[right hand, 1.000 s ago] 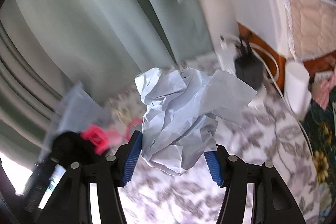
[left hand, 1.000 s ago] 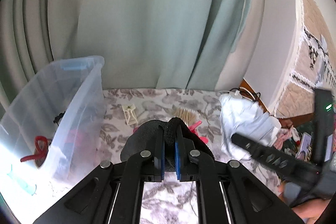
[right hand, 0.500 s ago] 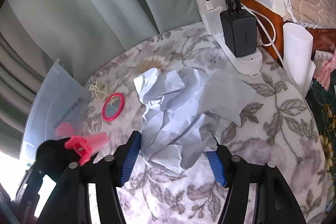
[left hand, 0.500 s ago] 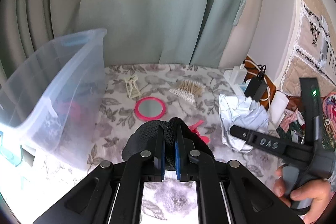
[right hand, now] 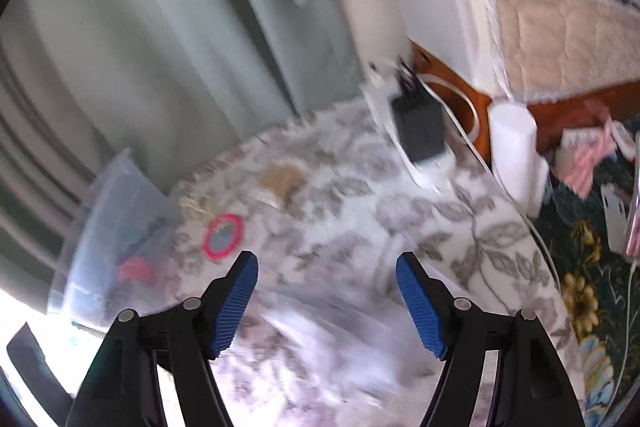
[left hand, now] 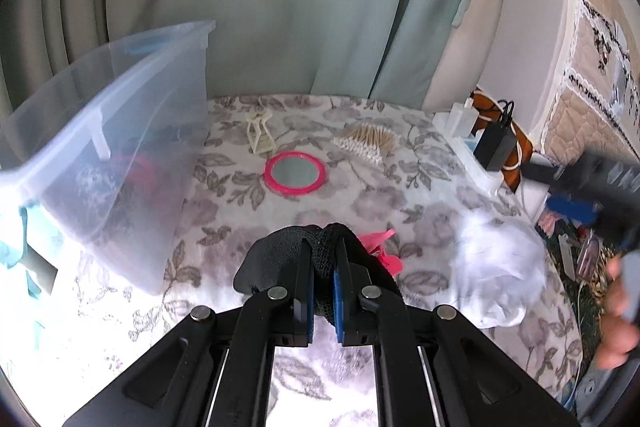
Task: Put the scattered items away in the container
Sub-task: 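Grasp the pink hair roller with the right gripper while the left holds the pouch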
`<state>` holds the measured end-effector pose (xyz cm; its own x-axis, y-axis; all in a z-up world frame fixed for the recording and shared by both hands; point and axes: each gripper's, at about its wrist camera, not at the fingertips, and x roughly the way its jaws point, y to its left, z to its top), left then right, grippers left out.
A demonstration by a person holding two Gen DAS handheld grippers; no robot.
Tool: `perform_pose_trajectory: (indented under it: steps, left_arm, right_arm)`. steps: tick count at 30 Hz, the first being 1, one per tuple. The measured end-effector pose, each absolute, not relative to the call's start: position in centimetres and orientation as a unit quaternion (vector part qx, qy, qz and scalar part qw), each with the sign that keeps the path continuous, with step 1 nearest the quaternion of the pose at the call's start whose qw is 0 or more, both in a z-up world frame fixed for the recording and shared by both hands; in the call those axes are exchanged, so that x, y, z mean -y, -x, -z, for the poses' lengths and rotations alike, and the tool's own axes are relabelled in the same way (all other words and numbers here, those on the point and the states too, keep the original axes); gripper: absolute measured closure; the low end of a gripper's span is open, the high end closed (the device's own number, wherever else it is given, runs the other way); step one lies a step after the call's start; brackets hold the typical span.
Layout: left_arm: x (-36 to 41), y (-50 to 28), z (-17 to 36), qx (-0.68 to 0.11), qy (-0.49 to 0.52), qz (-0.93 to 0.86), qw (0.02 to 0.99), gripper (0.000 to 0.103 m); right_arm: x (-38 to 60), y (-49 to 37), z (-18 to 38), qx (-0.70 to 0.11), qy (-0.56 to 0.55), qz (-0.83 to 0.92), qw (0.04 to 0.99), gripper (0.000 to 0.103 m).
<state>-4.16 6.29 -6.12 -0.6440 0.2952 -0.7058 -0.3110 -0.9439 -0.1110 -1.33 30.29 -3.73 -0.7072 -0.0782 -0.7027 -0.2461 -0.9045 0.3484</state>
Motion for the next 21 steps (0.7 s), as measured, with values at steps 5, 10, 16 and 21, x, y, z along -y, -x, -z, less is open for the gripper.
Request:
perform_pose_trajectory:
  steps: [5, 10, 16, 21]
  left_arm:
    - [-5.2, 4.1, 7.3, -0.003, 0.401, -0.902, 0.161, 0.096]
    - [-4.5, 4.1, 8.0, 0.005, 0.404, -0.9, 0.163, 0.096]
    - [-3.3, 4.5, 9.6, 0.02, 0.42, -0.893, 0.16, 0.096]
    - [-3.0, 4.9, 10.9, 0.021, 0.43, -0.889, 0.158, 0.096]
  right_arm:
    - [-24.6, 2.9, 4.1, -0.185, 0.39, -0.9, -0.064, 0.028]
    - [-20.9, 5.0, 8.0, -0.179, 0.452, -0.869, -0.097, 0.028]
    - [-19.6, 6.7, 12.4, -0.197, 0.508, -0.832, -0.107, 0.035]
    - [-18.6, 7.5, 14.1, -0.189, 0.525, -0.823, -0.107, 0.041]
